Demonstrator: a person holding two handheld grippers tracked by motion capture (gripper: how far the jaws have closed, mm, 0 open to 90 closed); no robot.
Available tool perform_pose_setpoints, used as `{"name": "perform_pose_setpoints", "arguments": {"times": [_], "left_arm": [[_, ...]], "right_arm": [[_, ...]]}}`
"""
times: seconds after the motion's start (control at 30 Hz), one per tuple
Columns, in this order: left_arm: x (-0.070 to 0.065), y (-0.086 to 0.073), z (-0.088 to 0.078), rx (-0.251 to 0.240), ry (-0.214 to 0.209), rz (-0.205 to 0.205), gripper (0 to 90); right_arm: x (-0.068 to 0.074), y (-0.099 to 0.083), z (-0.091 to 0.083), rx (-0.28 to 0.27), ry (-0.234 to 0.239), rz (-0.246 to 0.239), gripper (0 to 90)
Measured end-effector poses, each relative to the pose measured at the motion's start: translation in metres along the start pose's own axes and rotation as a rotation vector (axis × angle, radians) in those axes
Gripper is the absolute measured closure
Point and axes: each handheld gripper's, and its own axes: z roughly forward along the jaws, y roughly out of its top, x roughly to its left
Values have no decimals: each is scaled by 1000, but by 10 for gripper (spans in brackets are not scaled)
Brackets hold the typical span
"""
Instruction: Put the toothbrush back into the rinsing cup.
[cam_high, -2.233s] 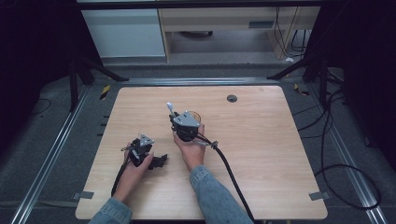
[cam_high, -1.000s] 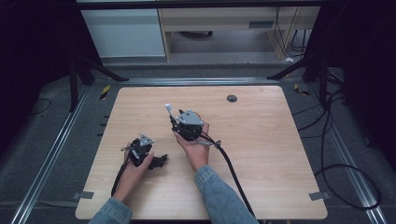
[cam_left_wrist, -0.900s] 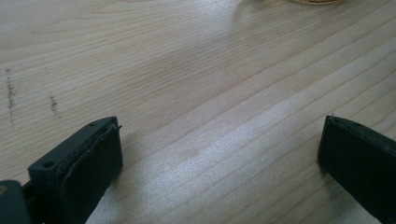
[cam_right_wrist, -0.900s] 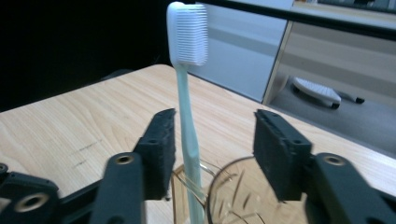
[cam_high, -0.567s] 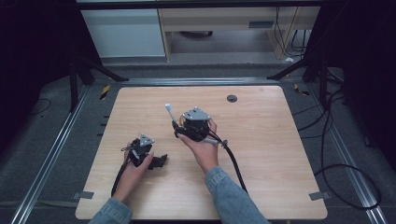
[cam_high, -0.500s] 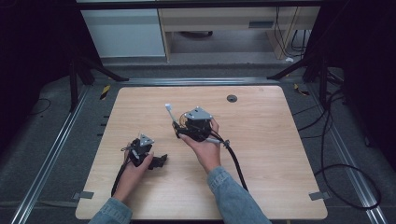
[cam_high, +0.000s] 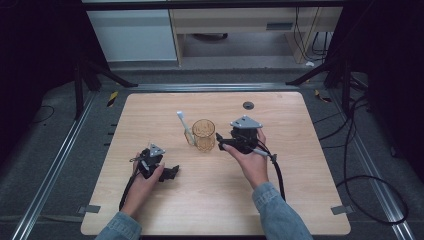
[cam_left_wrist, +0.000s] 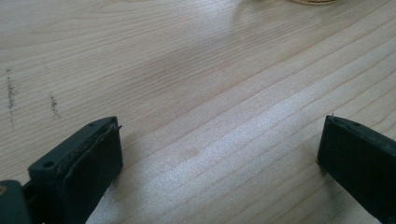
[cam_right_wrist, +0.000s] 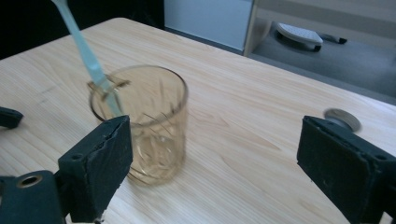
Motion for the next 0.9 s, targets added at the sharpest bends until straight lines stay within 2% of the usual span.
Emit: {"name": "perform_pose_setpoints", "arguments": {"times": [0.2, 0.4, 0.9], "left_arm": [[0, 0, 0, 0, 0, -1, 0], [0, 0, 0, -1, 0, -1, 0], [0, 0, 0, -2, 0, -1, 0]], "right_arm": [[-21, -13, -16, 36, -18, 5, 92], [-41, -35, -29, 88, -31, 8, 84], [-76, -97, -52, 205, -56, 98, 90]]}}
